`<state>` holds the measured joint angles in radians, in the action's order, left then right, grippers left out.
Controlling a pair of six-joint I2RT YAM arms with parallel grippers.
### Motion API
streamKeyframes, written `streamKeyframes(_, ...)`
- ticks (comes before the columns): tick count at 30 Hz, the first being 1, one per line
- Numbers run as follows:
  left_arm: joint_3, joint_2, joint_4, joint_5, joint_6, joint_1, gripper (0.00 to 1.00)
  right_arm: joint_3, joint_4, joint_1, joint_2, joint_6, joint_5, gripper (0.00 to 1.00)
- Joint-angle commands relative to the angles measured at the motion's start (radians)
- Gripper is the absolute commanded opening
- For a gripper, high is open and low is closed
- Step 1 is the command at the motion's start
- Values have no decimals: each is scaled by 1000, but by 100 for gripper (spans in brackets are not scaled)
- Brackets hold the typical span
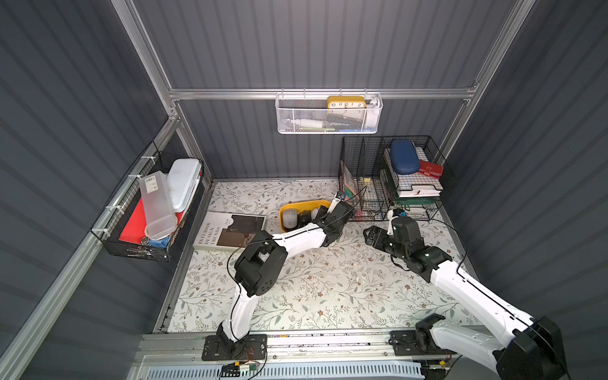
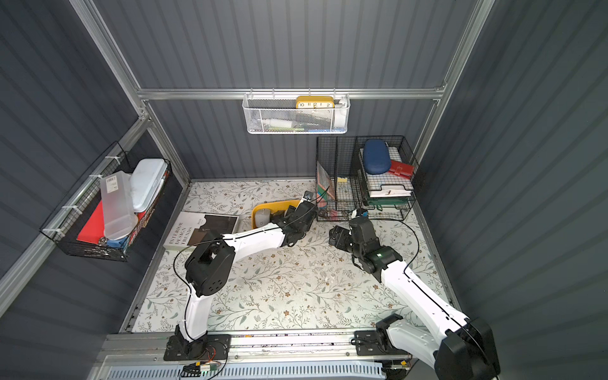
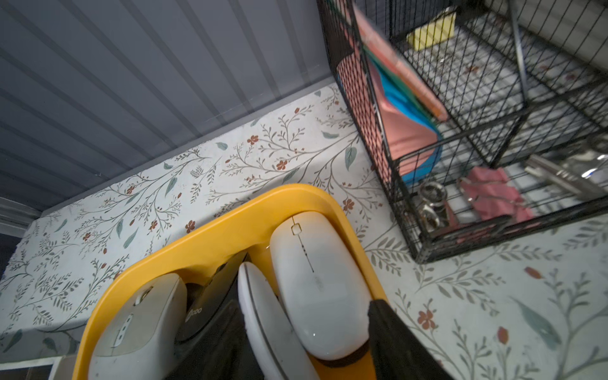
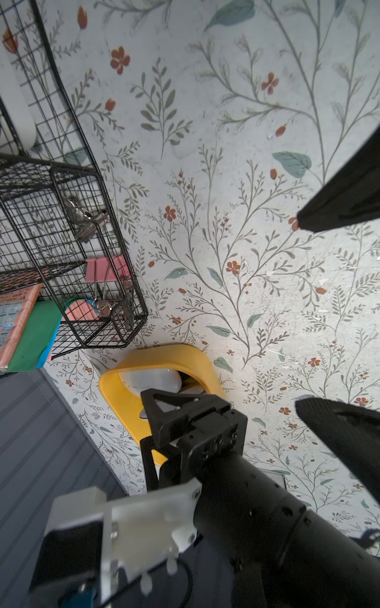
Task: Put the mouse in the storage box
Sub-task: Place the mouse in the storage box, then reset both arms
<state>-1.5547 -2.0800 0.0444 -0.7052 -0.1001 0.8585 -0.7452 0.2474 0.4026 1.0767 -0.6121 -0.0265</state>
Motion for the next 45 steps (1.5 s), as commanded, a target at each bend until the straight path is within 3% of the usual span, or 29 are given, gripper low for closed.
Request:
streamKeyframes(1,18,113,-51,42,-63,1,68,-8,-5,-1,-1,15,8,84)
streamKeyframes(7,129,321,-124,76,-199,-55,77,-80,83,-3,-48,102,-60,84)
streamKeyframes(10,260,454,-188,71,-272,-70,99,-102,93,-3,-100,145,-108,86)
streamKeyframes(16,463,675,-260,-89,-452,-75,99,-73,65,-2,-198,185,-248,96)
streamKeyframes(21,659,814,-515,-111,-342,-157,100,13,-63,-4,-239,238,-411,99)
streamKeyframes(28,658,724,-689,-199,-282,-395,99,-39,-95,-7,-85,296,-638,99)
streamKeyframes(32,679,700,-755,-101,-286,-593,99,-36,-212,-26,-5,419,-716,99)
streamKeyframes(36,815,691,-962,-78,-198,-708,99,28,-319,-60,48,480,-764,99)
streamKeyframes(42,1038,667,-1345,20,26,-777,99,183,-524,-90,109,490,-788,99)
streamKeyframes(45,1091,621,-1464,49,72,-789,99,231,-630,-93,182,508,-814,99)
